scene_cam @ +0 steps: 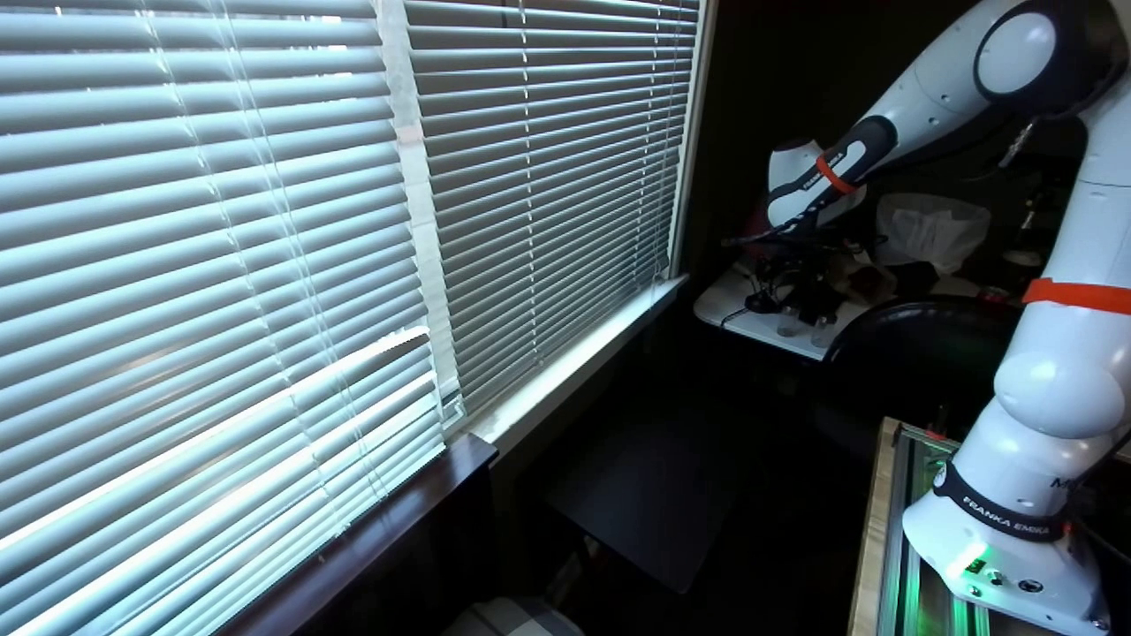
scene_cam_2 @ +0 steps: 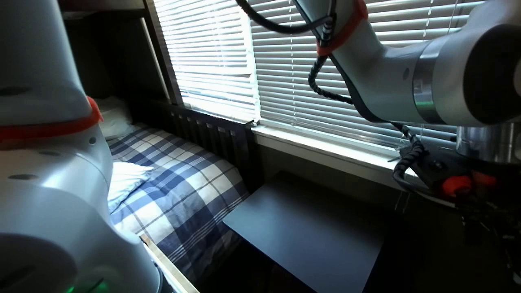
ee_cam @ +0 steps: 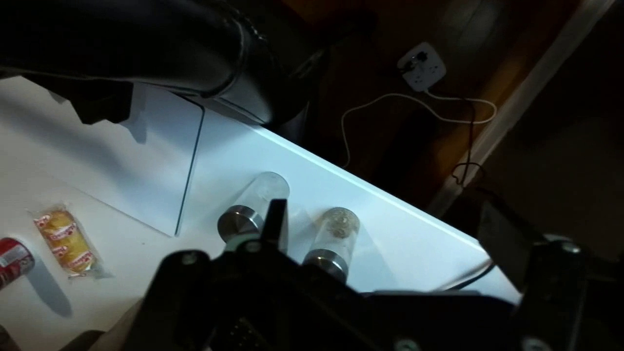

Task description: Put the bottle to the left

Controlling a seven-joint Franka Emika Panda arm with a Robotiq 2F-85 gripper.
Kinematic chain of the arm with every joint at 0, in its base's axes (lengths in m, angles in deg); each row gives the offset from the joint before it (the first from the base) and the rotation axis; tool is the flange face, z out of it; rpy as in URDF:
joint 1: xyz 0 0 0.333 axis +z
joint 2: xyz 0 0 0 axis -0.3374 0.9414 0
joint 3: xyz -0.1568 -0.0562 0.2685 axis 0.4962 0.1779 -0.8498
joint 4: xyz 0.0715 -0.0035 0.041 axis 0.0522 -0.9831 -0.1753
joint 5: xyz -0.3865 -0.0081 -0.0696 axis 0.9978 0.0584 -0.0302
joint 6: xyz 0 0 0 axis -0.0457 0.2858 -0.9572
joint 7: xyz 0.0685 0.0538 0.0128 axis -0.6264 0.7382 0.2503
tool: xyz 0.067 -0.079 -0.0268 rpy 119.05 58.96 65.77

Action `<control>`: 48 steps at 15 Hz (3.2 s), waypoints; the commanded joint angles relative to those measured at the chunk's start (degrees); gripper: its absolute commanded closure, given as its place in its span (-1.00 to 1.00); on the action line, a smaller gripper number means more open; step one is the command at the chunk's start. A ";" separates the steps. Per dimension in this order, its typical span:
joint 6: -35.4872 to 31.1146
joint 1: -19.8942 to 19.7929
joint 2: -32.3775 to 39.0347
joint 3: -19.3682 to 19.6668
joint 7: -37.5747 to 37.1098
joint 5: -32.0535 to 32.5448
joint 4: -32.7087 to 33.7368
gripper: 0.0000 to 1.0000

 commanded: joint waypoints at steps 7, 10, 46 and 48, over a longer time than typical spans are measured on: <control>-0.23 2.05 6.58 5.12 -4.57 -0.65 3.99 -1.00; -0.23 2.26 6.67 5.11 -4.94 -0.63 4.19 -1.00; -16.93 -1.18 34.72 10.24 -4.64 -24.86 22.56 -0.86; -17.05 -1.14 35.10 10.58 -4.62 -24.95 22.75 -0.36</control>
